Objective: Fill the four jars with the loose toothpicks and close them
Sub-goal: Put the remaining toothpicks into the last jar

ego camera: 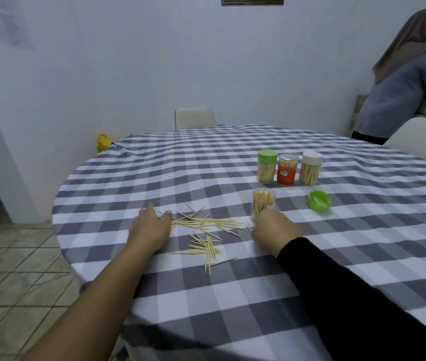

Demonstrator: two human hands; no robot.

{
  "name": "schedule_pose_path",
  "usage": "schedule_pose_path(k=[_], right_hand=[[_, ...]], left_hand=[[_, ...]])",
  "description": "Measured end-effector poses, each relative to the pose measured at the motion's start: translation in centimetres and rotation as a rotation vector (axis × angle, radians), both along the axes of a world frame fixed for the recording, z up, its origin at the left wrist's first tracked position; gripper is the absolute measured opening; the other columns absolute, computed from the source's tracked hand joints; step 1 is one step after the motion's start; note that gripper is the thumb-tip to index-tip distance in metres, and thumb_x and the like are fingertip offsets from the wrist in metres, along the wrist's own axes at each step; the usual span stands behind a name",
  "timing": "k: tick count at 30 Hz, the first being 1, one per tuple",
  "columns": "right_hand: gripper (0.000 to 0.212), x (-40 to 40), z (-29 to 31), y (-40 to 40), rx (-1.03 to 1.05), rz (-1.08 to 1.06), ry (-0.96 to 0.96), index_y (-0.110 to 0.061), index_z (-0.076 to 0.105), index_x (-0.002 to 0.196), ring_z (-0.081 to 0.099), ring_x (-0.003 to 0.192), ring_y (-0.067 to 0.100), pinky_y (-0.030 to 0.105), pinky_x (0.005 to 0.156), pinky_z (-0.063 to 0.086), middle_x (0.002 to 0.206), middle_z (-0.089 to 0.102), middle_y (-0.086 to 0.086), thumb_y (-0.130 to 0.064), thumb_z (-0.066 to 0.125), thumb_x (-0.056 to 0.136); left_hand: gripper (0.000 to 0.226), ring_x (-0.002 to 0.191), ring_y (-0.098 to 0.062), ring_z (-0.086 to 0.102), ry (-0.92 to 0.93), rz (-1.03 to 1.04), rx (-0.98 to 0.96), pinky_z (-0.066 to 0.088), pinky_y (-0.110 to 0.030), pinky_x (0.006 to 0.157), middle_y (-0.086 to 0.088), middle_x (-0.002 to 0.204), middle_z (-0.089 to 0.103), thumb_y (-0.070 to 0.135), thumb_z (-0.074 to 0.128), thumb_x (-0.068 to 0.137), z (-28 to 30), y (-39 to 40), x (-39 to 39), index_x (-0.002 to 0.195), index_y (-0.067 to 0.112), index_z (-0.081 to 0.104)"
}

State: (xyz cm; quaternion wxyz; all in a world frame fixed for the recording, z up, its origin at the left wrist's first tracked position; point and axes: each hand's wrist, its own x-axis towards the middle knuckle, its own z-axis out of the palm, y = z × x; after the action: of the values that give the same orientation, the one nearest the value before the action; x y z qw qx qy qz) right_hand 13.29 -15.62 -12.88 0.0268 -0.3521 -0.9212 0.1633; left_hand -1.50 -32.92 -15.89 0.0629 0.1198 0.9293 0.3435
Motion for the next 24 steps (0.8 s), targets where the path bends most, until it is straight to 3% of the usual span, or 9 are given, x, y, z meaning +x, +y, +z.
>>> schedule_pose_path(k=[6,9,11,14,17,22,24], right_hand=[[0.023,-3.2,-1.0,-1.7,-0.105,0.068,0.045,-0.005,0.063,0.103,0.055,0.087,0.027,0.028,0.072,0.040,0.107,0.065,0.013,-0.011,0.043,0.094],[0.020,-3.6,-0.9,-1.3,-0.113,0.095,0.057,-0.007,0.060,0.086,0.052,0.080,0.025,0.028,0.069,0.040,0.091,0.061,0.012,-0.012,0.042,0.093],[0.020,-3.2,-0.4,-0.8,-0.076,0.103,0.028,-0.010,0.052,0.073,0.053,0.070,0.021,0.026,0.061,0.040,0.077,0.056,0.006,-0.018,0.047,0.092],[0.023,-2.9,-0.1,-0.7,-0.021,0.142,-0.050,-0.012,0.047,0.069,0.048,0.062,0.016,0.024,0.049,0.035,0.067,0.051,0.002,-0.020,0.054,0.089],[0.014,-3.9,-0.7,-1.1,0.011,0.208,-0.063,-0.010,0.058,0.078,0.055,0.073,0.022,0.025,0.057,0.041,0.074,0.057,0.005,-0.013,0.049,0.089],[0.019,-5.2,-1.4,-1.8,-0.009,0.284,0.031,-0.009,0.057,0.073,0.052,0.072,0.025,0.025,0.049,0.036,0.070,0.052,0.007,-0.012,0.047,0.088],[0.024,-5.4,-1.5,-1.9,0.000,0.324,0.109,-0.011,0.069,0.083,0.060,0.082,0.025,0.029,0.065,0.050,0.083,0.066,0.006,-0.014,0.046,0.089]], left_hand=[[0.051,0.137,-0.022,0.035,-0.019,-0.236,0.239,0.028,-0.036,0.109,-0.001,0.152,0.035,0.041,0.037,0.100,0.6,0.5,1.7,0.148,0.024,0.030],[0.043,0.130,-0.016,0.044,0.015,-0.282,0.334,0.033,-0.030,0.107,0.004,0.145,0.044,0.036,0.040,0.101,0.7,0.0,1.2,0.142,0.026,0.041],[0.039,0.126,-0.016,0.048,0.101,-0.227,0.280,0.035,-0.027,0.100,0.003,0.140,0.050,0.031,0.042,0.100,0.8,-0.7,0.4,0.138,0.024,0.048],[0.040,0.120,-0.021,0.052,0.165,-0.180,0.010,0.042,-0.035,0.100,0.000,0.135,0.056,0.034,0.050,0.095,0.7,-2.0,-0.9,0.134,0.023,0.053],[0.043,0.108,-0.018,0.057,0.157,-0.277,-0.219,0.047,-0.034,0.092,0.003,0.122,0.063,0.045,0.062,0.085,0.9,-2.4,-1.2,0.121,0.023,0.064],[0.016,0.087,-0.007,0.058,0.140,-0.391,-0.156,0.040,-0.022,0.072,0.008,0.103,0.068,0.031,0.065,0.087,1.2,-1.1,-0.7,0.101,0.027,0.072],[0.015,0.085,-0.006,0.057,0.156,-0.410,-0.131,0.040,-0.021,0.073,0.009,0.099,0.068,0.027,0.062,0.090,1.1,-0.6,-0.8,0.099,0.025,0.073]])
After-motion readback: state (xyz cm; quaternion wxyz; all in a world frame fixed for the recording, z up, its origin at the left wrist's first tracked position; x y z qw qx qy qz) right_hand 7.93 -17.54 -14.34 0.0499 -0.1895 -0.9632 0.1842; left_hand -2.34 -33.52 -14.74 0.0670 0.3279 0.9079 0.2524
